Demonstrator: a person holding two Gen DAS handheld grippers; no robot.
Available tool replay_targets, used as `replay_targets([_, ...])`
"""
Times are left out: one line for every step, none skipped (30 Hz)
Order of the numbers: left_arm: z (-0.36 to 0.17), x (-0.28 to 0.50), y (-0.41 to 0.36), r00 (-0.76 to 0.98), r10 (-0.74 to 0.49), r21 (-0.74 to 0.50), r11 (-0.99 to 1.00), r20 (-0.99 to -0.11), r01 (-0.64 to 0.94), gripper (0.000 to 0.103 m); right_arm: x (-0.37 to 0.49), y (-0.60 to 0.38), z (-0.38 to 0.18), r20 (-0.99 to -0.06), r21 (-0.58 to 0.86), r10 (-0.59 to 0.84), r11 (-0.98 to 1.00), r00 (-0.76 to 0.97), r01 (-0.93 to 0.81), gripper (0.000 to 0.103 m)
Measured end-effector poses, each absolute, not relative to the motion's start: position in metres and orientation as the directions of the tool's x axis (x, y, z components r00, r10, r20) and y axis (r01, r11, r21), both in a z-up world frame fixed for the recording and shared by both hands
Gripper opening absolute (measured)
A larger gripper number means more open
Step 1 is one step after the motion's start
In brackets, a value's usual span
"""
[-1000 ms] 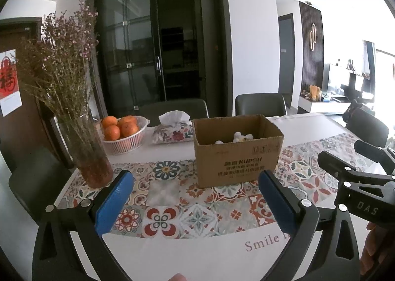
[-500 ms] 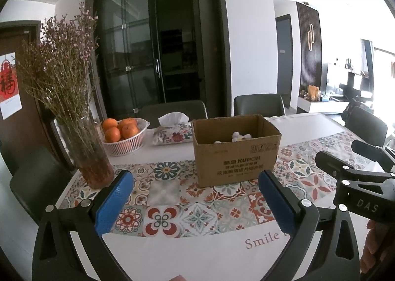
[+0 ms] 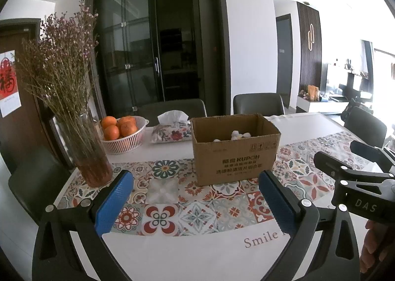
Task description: Organize soft objects
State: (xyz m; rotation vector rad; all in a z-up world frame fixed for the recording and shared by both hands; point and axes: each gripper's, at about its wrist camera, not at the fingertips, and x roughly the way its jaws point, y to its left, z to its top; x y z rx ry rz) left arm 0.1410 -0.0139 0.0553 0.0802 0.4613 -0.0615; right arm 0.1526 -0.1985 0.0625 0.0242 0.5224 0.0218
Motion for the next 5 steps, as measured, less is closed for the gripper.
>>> replay_targets([0.0554,0.1412,-0.0139,0.894,-0.039,0.064,0.995,-0.447,0.075,0.103,0.1527,-0.1981,0.0621,-0.499,0.029,0.028,0.999,0.866,-0.015,0.094])
replay_targets([0.0553,0.1414,-0.0137,0.894,-0.038,0.064,0.995,-0.447,0.075,0.103,0.1528,-0.1980,0.0621,-0.499,0.029,0.028,0.999,0.866,-0.016,0.094])
replay_targets([0.0552,0.1415,-0.0138,0.894,-0.037,0.065,0.995,-0.447,0.074,0.103,0.1523,-0.1975,0.0620,-0.500,0.028,0.028,0.999,0.865,-0.016,0.094])
replay_targets([0.0553,0.1419,-0.0138,0.894,-0.036,0.065,0.995,-0.447,0.073,0.103,0.1525,-0.1976,0.0618,-0.499,0.029,0.029,0.999,0.866,-0.016,0.094])
replay_targets([0.0553,0.1420,-0.0137,0.893,-0.036,0.065,0.995,-0.448,0.072,0.103,0.1524,-0.1974,0.0618,-0.499,0.028,0.028,0.999,0.866,-0.016,0.094])
